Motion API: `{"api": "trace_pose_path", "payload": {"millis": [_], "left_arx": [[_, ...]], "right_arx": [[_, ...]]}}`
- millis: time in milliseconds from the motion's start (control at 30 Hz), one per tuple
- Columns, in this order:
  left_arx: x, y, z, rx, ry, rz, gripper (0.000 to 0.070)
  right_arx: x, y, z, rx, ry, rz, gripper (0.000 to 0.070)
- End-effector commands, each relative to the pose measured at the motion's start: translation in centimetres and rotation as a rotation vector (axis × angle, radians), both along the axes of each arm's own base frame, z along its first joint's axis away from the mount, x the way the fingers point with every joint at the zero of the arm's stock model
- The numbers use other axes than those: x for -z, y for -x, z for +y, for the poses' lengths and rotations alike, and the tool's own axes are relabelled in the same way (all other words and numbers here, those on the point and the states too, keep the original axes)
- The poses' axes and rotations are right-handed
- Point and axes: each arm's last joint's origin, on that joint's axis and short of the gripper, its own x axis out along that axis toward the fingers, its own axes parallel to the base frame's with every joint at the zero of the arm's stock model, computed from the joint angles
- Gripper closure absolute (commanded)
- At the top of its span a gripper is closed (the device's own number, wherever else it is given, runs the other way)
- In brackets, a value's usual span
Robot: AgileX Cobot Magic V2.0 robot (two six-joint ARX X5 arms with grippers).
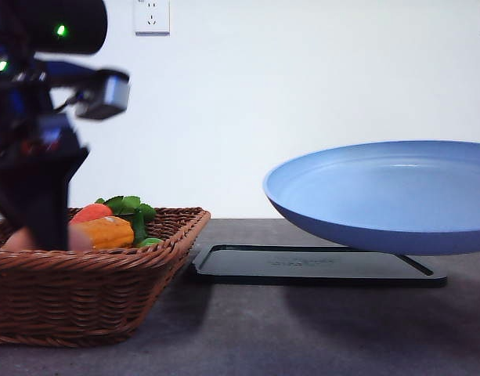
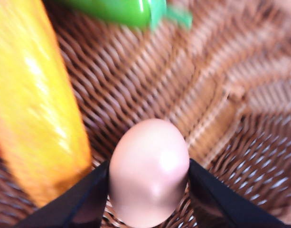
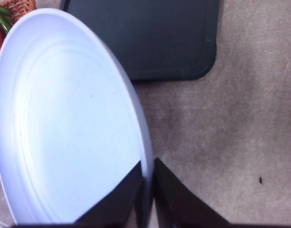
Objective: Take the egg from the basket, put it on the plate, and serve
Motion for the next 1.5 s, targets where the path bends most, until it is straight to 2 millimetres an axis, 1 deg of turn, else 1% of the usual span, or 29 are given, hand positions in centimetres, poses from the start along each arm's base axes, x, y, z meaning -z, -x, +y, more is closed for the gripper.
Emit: {"api": "trace_pose_path", "payload": {"millis": [0,100,267,333,433,500,600,800,967,1067,1200,1333,1400,1467], "left_arx": [[-1.4,-0.7,-0.9,-0.001,0.052,-0.014,0.0482],[-3.8,-1.1,-1.6,0.012,0.171,-0.003,0.0482],[-7.8,-1.3,-3.7,0.120,0.488,0.050,0.0481],[-8.8,-1.1,-4.8,0.180,0.598,0.059,0.0481],[-9.4,-0.5,-6.5,0.259,0.638,0.005,0.0481],[-9.2,0.1,-7.7,0.293,0.603,-0.043,0.0481],[-8.2,1.0,-9.7,0.325,0.511,-0.096,0.0481],[-5.3,1.8,-13.3,0.359,0.388,-0.124,0.0481],[-2.8,2.0,-15.5,0.377,0.335,-0.131,0.0479],[-2.0,2.0,-16.1,0.377,0.312,-0.135,0.0477],[-1.7,2.1,-16.3,0.376,0.302,-0.132,0.0467],[-1.7,2.2,-16.3,0.366,0.307,-0.125,0.0348],[-1.7,2.2,-16.3,0.352,0.310,-0.118,0.0322],[-1.8,2.2,-16.3,0.340,0.314,-0.108,0.0324]], "right_arx": [[0.0,-0.1,0.0,-0.005,-0.003,-0.007,0.0700],[0.0,-0.1,0.0,-0.005,-0.002,-0.006,0.0700],[0.4,-0.5,0.1,-0.010,-0.005,0.028,0.0700],[0.7,-0.7,0.1,-0.019,-0.014,0.051,0.0700],[1.1,-1.1,0.2,-0.037,-0.035,0.087,0.0700],[1.3,-1.3,0.3,-0.048,-0.049,0.108,0.0700],[1.7,-1.5,0.4,-0.060,-0.056,0.131,0.0700],[1.8,-1.4,1.0,-0.095,-0.053,0.144,0.0700],[1.8,-1.3,1.5,-0.126,-0.051,0.149,0.0700],[1.9,-1.2,1.6,-0.139,-0.049,0.157,0.0700],[1.9,-1.1,1.8,-0.149,-0.047,0.171,0.0700],[1.9,-1.0,1.9,-0.155,-0.047,0.171,0.0700],[1.9,-1.0,1.9,-0.155,-0.047,0.171,0.0700],[1.9,-1.0,1.9,-0.154,-0.053,0.176,0.0700]]}}
